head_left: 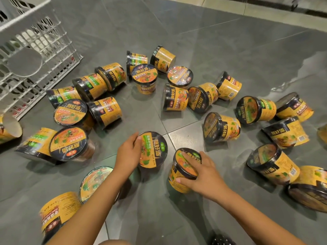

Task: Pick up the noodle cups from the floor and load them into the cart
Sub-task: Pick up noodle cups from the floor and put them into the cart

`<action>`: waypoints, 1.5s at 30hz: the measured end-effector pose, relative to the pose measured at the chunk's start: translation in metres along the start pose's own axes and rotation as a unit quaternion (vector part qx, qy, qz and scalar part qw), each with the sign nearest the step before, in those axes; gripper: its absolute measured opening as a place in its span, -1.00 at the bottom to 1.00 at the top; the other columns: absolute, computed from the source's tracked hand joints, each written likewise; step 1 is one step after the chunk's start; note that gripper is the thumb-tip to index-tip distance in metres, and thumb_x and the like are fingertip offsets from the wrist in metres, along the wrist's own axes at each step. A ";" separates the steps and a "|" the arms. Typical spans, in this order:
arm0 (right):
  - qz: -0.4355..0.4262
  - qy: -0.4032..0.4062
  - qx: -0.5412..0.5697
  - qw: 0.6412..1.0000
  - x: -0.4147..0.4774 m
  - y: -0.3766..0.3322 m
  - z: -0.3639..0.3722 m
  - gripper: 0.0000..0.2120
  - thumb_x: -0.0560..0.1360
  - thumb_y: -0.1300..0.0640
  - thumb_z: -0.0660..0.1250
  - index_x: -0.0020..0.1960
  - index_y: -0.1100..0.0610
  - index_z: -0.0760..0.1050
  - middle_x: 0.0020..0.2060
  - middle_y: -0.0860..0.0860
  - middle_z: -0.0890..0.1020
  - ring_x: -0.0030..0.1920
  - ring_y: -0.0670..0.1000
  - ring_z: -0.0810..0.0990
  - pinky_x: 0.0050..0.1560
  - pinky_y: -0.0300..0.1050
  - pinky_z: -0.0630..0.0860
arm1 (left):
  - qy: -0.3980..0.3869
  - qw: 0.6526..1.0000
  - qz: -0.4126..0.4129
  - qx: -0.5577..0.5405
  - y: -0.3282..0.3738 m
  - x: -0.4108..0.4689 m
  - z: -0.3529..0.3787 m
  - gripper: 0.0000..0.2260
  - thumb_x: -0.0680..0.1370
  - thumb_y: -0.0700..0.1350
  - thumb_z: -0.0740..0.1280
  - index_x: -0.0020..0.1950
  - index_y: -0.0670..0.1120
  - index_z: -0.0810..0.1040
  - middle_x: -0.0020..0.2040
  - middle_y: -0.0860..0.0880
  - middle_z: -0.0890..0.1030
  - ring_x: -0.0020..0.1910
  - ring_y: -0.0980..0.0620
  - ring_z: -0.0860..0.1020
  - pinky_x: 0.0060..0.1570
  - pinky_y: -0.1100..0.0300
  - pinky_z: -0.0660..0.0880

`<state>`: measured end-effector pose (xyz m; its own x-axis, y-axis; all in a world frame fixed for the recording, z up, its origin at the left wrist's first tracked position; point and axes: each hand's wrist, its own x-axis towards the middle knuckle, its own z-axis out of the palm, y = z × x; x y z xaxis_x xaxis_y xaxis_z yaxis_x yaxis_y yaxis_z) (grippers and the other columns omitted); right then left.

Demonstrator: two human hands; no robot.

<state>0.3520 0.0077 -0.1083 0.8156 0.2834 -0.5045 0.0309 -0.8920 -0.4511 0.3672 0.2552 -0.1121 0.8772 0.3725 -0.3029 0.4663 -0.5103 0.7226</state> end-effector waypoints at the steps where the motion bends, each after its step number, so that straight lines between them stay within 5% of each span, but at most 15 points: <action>1: 0.007 -0.002 0.023 1.000 -0.001 0.000 0.002 -0.19 0.32 -0.44 0.31 0.47 -0.41 0.04 0.56 0.07 -0.05 0.54 0.13 -0.08 0.51 0.12 0.05 | 0.009 1.000 0.005 0.017 0.000 0.002 0.000 -0.61 0.67 -0.01 0.12 0.49 -0.07 0.34 0.38 -0.13 0.49 0.34 -0.13 0.44 0.23 0.12 0.35; 7: 0.029 0.024 0.085 0.996 -0.002 0.000 0.005 -0.18 0.21 -0.58 0.23 0.43 -0.42 0.16 0.52 0.00 0.04 0.48 0.09 0.01 0.46 0.01 0.12 | -0.041 0.986 0.018 0.158 0.000 0.001 0.008 -0.09 0.41 0.42 0.26 0.58 0.02 -0.03 0.49 -0.19 0.23 0.43 -0.20 0.28 0.34 -0.08 0.30; 12: 0.050 -0.012 0.051 0.997 0.000 -0.001 0.005 -0.01 0.20 -0.53 0.29 0.50 -0.36 -0.07 0.32 0.03 0.17 0.39 0.09 0.09 0.37 -0.07 0.21 | -0.013 0.941 0.063 0.332 -0.003 0.005 0.012 0.18 0.21 0.60 0.19 0.59 -0.04 -0.16 0.56 -0.26 0.01 0.49 -0.27 0.15 0.40 -0.10 0.20; 16: 0.047 -0.025 0.007 0.999 0.002 -0.004 0.001 0.05 0.14 -0.58 0.22 0.50 -0.37 -0.17 0.07 -0.03 0.15 0.29 0.06 0.17 0.25 -0.10 0.28 | -0.030 0.933 0.074 0.352 -0.007 0.011 0.013 0.23 0.18 0.66 0.10 0.58 -0.09 -0.18 0.56 -0.28 -0.01 0.49 -0.27 0.16 0.40 -0.09 0.20; 19: 0.041 -0.006 -0.002 0.999 0.002 -0.006 0.004 0.01 0.19 -0.55 0.25 0.49 -0.37 -0.18 0.07 -0.03 0.16 0.27 0.05 0.19 0.23 -0.11 0.29 | -0.044 0.924 0.098 0.366 -0.009 0.010 0.015 0.24 0.13 0.69 -0.09 0.58 -0.10 -0.17 0.57 -0.26 -0.01 0.47 -0.26 0.19 0.39 -0.09 0.22; 25: 0.007 0.107 -0.101 0.989 0.006 0.005 0.008 0.04 0.13 -0.53 0.22 0.53 -0.26 -0.01 0.14 0.04 0.27 0.20 0.08 0.27 0.21 -0.07 0.32 | -0.074 0.908 0.146 0.386 -0.011 0.007 0.013 0.19 0.09 0.69 -0.11 0.58 0.08 -0.20 0.57 -0.24 -0.04 0.45 -0.25 0.20 0.38 -0.08 0.21; 29: -0.005 0.168 -0.136 0.976 0.016 0.012 0.010 0.05 0.10 -0.54 0.23 0.52 -0.19 0.14 0.10 0.14 0.38 0.10 0.18 0.39 0.06 0.05 0.43 | -0.097 0.894 0.176 0.400 -0.011 0.008 0.011 0.13 0.12 0.68 0.02 0.54 0.21 -0.27 0.55 -0.23 -0.01 0.44 -0.24 0.19 0.36 -0.10 0.21; 36: 0.044 0.119 -0.130 0.983 0.020 0.007 0.015 0.15 0.14 -0.58 0.23 0.48 -0.30 -0.38 0.32 0.15 0.12 0.25 0.16 0.26 0.18 0.05 0.36 | -0.140 0.917 0.135 0.349 -0.001 0.012 0.014 0.10 0.23 0.42 0.41 0.53 0.28 -0.25 0.32 -0.11 0.16 0.25 -0.15 0.31 0.12 0.03 0.45; 45: 0.154 0.194 0.055 0.967 -0.002 0.012 -0.013 0.23 0.16 -0.36 0.50 0.57 -0.11 -0.18 0.22 0.15 0.27 0.30 0.21 0.27 0.36 0.06 0.26 | -0.032 0.981 0.021 0.190 0.022 -0.036 0.019 0.09 0.18 0.28 0.51 0.56 0.23 -0.05 0.22 -0.14 0.23 0.25 -0.24 0.31 0.22 0.00 0.39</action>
<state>0.3588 -0.0083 -0.1031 0.9324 -0.1622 -0.3229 -0.2920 -0.8646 -0.4089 0.3477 0.2154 -0.0974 0.8960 0.3020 -0.3255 0.4283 -0.7811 0.4544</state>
